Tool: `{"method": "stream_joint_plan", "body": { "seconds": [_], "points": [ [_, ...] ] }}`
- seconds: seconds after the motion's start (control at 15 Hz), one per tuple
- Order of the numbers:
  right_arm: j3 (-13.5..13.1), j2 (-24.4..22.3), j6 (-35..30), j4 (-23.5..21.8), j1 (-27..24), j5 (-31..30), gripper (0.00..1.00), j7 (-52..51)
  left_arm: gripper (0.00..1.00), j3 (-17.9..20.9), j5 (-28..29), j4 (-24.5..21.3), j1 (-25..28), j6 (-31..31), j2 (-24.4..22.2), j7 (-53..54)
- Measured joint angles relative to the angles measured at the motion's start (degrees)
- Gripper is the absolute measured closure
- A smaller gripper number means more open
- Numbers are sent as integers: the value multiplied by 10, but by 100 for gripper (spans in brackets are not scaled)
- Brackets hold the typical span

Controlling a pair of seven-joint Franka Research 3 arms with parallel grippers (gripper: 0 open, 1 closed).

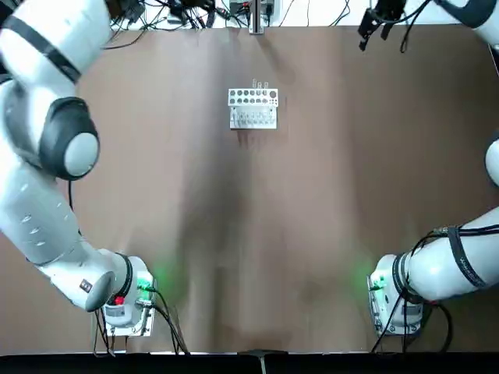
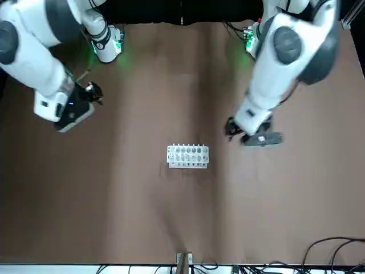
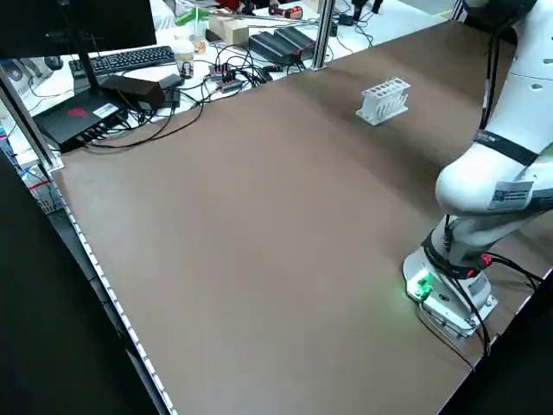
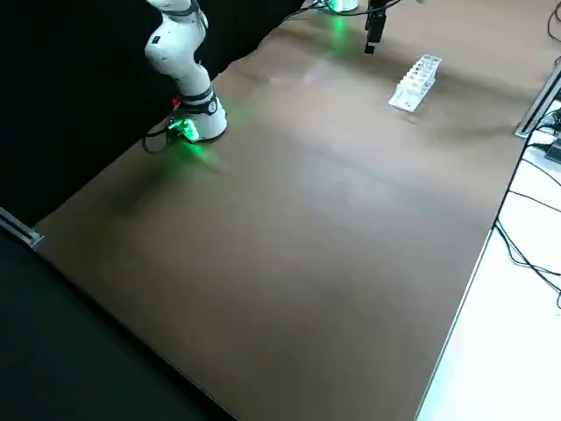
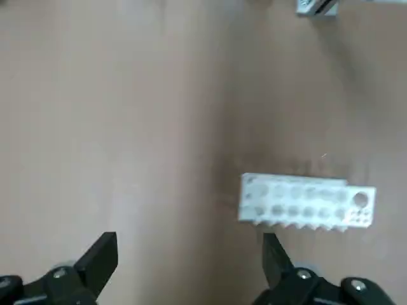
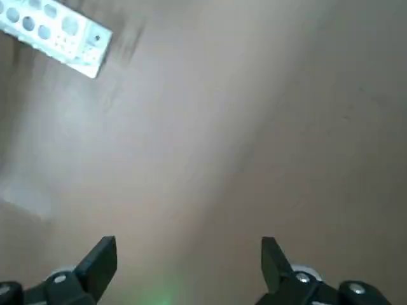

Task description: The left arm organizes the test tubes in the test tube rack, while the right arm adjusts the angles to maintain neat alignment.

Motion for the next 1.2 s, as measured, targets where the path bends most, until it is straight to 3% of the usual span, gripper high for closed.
{"method": "stream_joint_plan", "body": {
  "seconds": [0.13,0.27,0.33,0.4,0.6,0.8,1.13,1.2],
  "points": [
    [0,16,6,1,28,23,0,17,0,-5,-7,-2,40,-51,-31,69],
    [1,34,15,3,41,103,1,40,0,-8,-23,-3,84,-90,-53,140],
    [0,57,40,9,44,164,14,67,0,-9,-31,-4,130,-120,-72,211],
    [0,69,58,14,49,176,24,95,0,-9,-32,-5,151,-132,-81,245],
    [0,111,110,43,87,182,39,198,0,-10,-33,-10,209,-154,-105,330],
    [0,161,143,89,128,175,70,279,0,-10,-34,-19,254,-163,-124,369],
    [0,250,285,135,189,106,85,412,0,-12,-30,-51,263,-165,-149,371],
    [-1,265,309,141,197,96,94,428,0,-13,-28,-52,261,-164,-149,369]
  ]
}}
